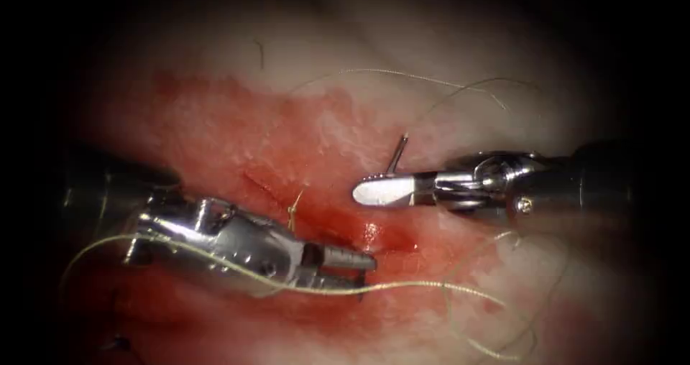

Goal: Wound Closure

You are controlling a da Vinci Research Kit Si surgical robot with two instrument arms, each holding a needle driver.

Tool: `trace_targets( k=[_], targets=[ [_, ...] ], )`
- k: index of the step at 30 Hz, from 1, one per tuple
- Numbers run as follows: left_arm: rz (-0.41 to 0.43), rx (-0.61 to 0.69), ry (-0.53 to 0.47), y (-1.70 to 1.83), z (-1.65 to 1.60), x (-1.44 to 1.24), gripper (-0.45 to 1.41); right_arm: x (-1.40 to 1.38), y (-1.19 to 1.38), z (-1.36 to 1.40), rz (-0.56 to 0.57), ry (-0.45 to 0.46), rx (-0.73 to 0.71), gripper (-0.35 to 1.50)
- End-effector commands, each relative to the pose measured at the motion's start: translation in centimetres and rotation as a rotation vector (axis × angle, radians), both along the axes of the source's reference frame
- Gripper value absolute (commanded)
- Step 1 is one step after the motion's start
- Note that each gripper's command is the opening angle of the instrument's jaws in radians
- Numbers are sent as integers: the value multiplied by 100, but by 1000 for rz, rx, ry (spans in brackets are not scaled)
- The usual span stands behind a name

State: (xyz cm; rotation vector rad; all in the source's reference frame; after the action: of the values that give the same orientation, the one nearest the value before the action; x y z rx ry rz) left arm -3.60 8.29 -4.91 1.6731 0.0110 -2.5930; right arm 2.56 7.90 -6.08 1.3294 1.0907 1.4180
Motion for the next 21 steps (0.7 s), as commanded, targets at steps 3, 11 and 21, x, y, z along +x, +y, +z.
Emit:
trace_targets(
  k=[3, 11, 21],
  targets=[
    [-7, 1, -7, -3, 4, -5, -35, 9, -1, 4, 2, 7, 1, 91],
    [2, 45, -24, -8, 6, -5, -35, 15, -1, 3, 13, 19, -84, 131],
    [1, 442, -56, -6, -19, 15, -35, 9, -3, 3, -60, -36, -580, 133]
  ],
)
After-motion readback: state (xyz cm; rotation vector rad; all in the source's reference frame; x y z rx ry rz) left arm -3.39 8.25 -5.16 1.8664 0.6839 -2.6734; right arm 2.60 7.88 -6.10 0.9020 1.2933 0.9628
